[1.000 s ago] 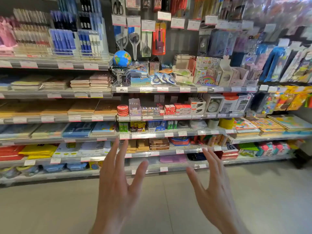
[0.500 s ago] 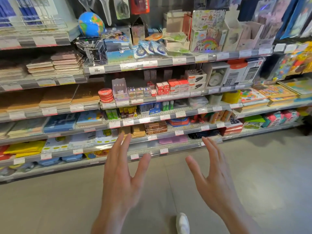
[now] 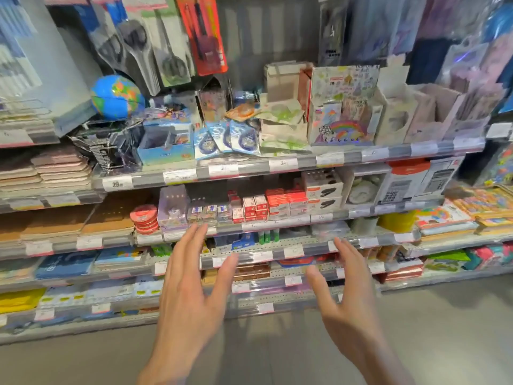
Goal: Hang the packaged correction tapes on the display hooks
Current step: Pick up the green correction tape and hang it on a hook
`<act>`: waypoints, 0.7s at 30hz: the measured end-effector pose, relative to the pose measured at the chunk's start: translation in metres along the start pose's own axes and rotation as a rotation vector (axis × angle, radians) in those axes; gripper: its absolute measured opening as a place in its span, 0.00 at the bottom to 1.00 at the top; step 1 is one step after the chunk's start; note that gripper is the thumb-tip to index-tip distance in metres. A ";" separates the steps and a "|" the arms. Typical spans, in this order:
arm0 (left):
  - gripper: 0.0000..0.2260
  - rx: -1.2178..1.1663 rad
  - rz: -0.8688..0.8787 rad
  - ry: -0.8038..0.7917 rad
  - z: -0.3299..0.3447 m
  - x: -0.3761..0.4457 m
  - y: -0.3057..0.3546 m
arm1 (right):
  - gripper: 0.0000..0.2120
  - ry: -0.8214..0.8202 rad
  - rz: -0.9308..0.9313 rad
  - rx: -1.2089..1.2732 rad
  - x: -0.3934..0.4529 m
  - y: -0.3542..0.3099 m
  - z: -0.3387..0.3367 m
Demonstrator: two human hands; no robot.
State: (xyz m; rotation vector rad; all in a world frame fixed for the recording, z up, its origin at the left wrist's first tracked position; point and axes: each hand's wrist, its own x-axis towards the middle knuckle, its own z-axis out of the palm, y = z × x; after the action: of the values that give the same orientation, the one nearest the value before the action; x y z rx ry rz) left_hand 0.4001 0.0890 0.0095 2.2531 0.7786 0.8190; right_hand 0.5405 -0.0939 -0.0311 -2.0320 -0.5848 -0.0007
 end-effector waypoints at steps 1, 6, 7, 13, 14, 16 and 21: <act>0.33 -0.001 -0.006 0.010 0.006 0.013 -0.001 | 0.36 0.001 -0.002 -0.003 0.016 0.000 0.002; 0.32 -0.022 -0.035 0.047 0.033 0.078 -0.015 | 0.37 -0.030 0.010 -0.019 0.094 0.001 0.021; 0.32 -0.038 -0.044 0.052 0.039 0.092 -0.019 | 0.36 -0.027 -0.001 -0.022 0.109 0.001 0.027; 0.32 -0.105 -0.049 0.097 0.077 0.196 -0.035 | 0.36 0.015 -0.035 -0.089 0.211 -0.001 0.057; 0.33 -0.096 -0.019 0.106 0.082 0.216 -0.037 | 0.36 0.024 -0.049 -0.091 0.230 -0.005 0.061; 0.33 -0.101 0.009 0.109 0.091 0.258 -0.040 | 0.34 0.052 -0.089 -0.116 0.271 -0.013 0.069; 0.31 -0.135 0.062 0.131 0.108 0.346 -0.046 | 0.34 0.079 -0.206 -0.186 0.356 -0.032 0.093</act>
State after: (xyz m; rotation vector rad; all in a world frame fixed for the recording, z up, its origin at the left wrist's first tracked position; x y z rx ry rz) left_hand 0.6823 0.3205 0.0303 2.1297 0.6936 1.0264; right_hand 0.8202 0.1383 0.0315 -2.1298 -0.7646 -0.2660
